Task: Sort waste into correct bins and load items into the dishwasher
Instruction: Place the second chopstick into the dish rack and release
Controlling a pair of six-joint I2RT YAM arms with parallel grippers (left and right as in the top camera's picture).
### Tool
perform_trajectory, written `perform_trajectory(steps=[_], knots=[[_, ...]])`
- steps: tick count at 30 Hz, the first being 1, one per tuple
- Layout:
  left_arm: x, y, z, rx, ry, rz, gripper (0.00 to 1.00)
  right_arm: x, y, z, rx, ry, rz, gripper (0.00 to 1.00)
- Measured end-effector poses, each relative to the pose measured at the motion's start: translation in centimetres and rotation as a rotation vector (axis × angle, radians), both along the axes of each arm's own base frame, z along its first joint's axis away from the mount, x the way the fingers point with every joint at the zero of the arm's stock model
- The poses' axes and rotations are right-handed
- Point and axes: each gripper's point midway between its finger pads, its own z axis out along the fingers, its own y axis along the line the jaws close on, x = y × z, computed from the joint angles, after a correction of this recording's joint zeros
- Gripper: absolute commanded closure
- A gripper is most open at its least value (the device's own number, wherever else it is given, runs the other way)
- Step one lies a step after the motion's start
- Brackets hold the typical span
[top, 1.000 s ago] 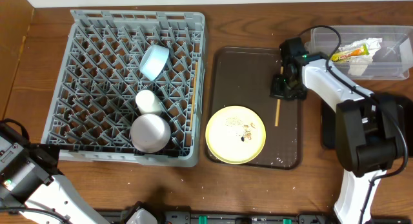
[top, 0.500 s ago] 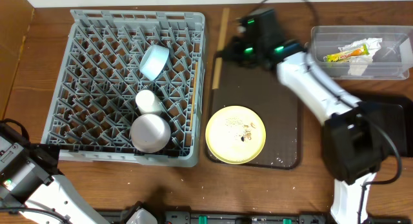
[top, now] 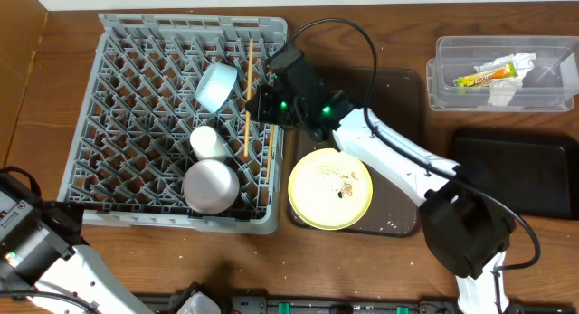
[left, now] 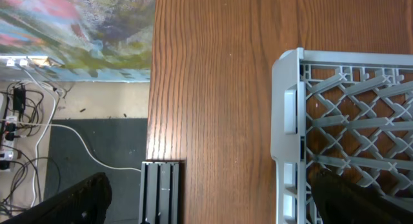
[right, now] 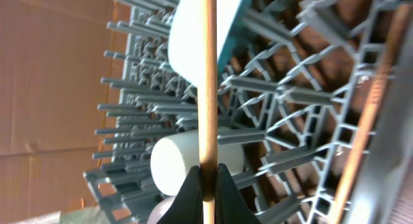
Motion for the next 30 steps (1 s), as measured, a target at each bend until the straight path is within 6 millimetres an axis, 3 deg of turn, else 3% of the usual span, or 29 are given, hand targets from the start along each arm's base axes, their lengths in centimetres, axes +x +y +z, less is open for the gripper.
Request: perform_trajectory(steps=[4, 7, 8, 9, 17, 21, 24, 26, 28, 30], knots=[[0.0, 0.0, 0.0, 0.000, 0.000, 0.000, 0.00, 1.1, -1.0, -0.1, -0.009, -0.006, -0.034, 0.95], [0.0, 0.0, 0.0, 0.000, 0.000, 0.000, 0.00, 1.6, -1.4, -0.1, -0.014, -0.011, -0.046, 0.73], [0.0, 0.0, 0.0, 0.000, 0.000, 0.000, 0.00, 1.6, -1.5, -0.1, -0.015, -0.011, -0.050, 0.60], [0.0, 0.0, 0.0, 0.000, 0.000, 0.000, 0.00, 1.7, -1.6, -0.2, -0.021, -0.016, -0.052, 0.57], [0.0, 0.0, 0.0, 0.000, 0.000, 0.000, 0.00, 1.4, -1.6, -0.3, -0.020, -0.004, -0.031, 0.57], [0.0, 0.0, 0.0, 0.000, 0.000, 0.000, 0.00, 0.9, -2.0, -0.5, -0.024, 0.012, 0.016, 0.53], [0.0, 0.0, 0.0, 0.000, 0.000, 0.000, 0.00, 0.1, -4.1, -1.1, -0.085, 0.061, 0.038, 0.47], [0.0, 0.0, 0.0, 0.000, 0.000, 0.000, 0.00, -0.4, -6.7, -1.3, -0.146, 0.102, 0.041, 0.49], [0.0, 0.0, 0.0, 0.000, 0.000, 0.000, 0.00, -0.7, -10.0, -1.2, -0.208, 0.142, 0.030, 0.59], [0.0, 0.0, 0.0, 0.001, -0.001, 0.000, 0.00, -1.2, -13.5, -1.5, -0.286, 0.194, 0.011, 0.56]])
